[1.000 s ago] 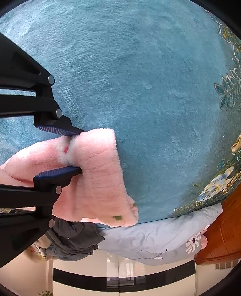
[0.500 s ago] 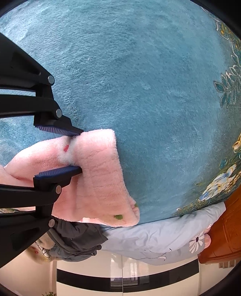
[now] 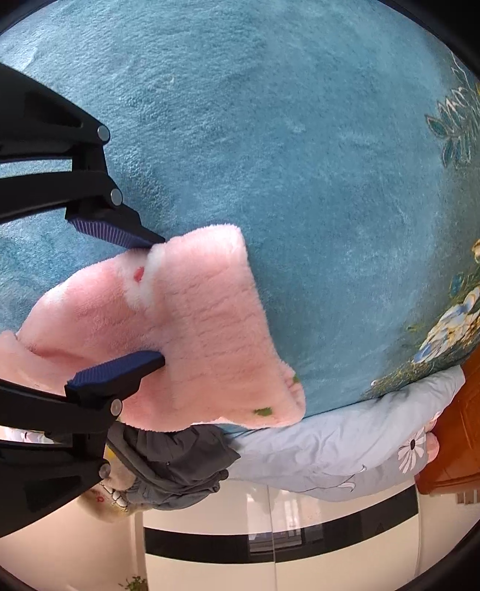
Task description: Fold clothes
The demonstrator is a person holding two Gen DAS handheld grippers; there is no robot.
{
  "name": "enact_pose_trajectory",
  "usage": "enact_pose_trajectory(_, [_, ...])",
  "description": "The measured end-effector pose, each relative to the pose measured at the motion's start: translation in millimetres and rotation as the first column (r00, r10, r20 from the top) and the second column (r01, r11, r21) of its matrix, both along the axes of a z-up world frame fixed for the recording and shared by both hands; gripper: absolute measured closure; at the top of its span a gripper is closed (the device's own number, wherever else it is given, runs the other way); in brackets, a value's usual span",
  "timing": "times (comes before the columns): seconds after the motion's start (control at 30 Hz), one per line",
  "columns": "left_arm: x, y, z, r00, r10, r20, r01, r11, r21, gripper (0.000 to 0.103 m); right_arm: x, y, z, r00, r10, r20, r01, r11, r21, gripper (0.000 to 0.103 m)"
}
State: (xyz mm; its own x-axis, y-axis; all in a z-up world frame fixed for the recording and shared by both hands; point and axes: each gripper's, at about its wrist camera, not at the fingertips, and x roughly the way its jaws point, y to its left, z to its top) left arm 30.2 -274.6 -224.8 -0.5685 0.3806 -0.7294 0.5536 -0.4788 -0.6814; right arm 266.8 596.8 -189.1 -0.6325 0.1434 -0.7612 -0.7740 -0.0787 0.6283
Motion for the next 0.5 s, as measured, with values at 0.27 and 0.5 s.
enact_pose_trajectory(0.27, [-4.4,5.1,-3.1,0.997,0.073,0.014,-0.073,0.997,0.004,0.049,-25.2,-8.6,9.0,1.0,0.0,-0.02,-0.001,0.999,-0.037,0.089])
enact_pose_trajectory(0.5, [-28.3,-5.7,59.1,0.999,0.035,-0.033,-0.036,0.999,-0.023,0.09,-39.7,-7.8,72.9,0.995,0.055,-0.087,-0.05,0.997,0.055,0.092])
